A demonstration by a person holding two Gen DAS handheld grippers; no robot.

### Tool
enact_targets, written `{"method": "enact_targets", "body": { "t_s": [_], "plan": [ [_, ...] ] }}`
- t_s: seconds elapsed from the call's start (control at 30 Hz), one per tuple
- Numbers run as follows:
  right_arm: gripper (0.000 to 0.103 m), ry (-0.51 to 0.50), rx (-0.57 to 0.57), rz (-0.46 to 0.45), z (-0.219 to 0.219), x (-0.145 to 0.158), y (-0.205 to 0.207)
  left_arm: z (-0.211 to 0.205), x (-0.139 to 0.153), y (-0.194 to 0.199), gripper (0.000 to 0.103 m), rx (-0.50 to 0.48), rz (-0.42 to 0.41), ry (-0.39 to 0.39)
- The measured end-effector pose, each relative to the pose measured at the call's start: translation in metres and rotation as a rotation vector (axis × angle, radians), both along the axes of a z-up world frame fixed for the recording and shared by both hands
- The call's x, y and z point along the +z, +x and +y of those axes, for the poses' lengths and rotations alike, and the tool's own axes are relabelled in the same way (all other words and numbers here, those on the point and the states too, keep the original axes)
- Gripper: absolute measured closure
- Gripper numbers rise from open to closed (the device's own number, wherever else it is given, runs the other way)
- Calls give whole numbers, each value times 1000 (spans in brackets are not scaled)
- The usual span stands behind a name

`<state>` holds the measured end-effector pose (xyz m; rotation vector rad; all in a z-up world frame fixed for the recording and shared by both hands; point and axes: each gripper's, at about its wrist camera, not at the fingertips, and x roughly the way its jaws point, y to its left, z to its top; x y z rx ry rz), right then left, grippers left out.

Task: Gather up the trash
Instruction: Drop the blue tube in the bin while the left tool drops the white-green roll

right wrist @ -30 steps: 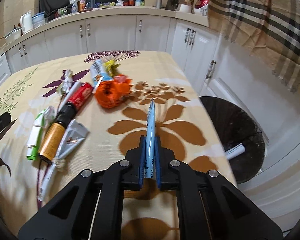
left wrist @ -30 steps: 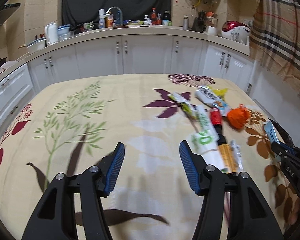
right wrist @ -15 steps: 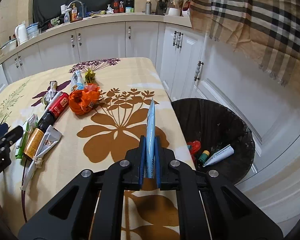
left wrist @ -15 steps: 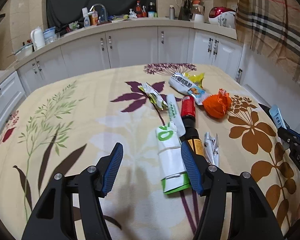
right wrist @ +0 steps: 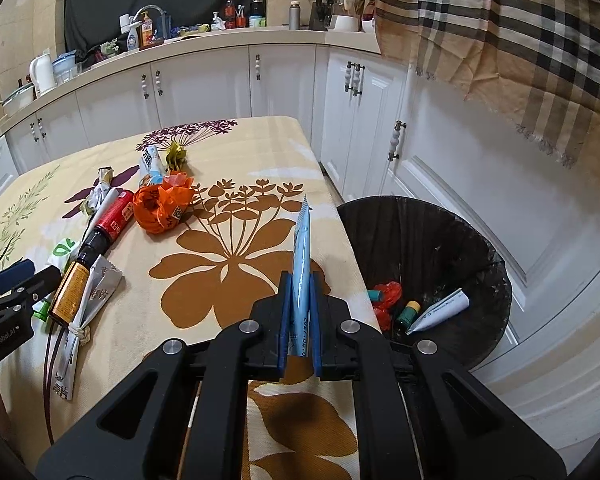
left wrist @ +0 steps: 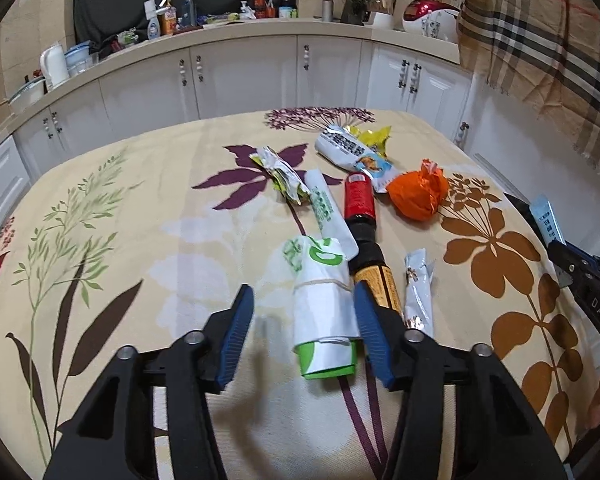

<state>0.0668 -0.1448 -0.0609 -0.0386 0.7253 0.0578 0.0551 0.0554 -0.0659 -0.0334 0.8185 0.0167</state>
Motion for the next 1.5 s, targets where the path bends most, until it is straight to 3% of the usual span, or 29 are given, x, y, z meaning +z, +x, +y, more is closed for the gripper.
{"method": "enact_targets", "body": {
  "t_s": [0.13, 0.53, 0.87, 1.5],
  "plan": [
    [94, 0, 1, -1, 0, 0, 0, -3, -2, 0, 71, -35, 17, -13],
    [94, 6, -5, -17, 0, 2, -1, -5, 8, -11, 75, -27, -46, 26],
    [94, 0, -45, -70, -17, 16, -6, -16, 40, -13, 75, -50, -160, 30],
    [94, -37, -246, -164, -90, 42, 10, -118, 72, 35, 75, -297, -296, 1]
  ]
}}
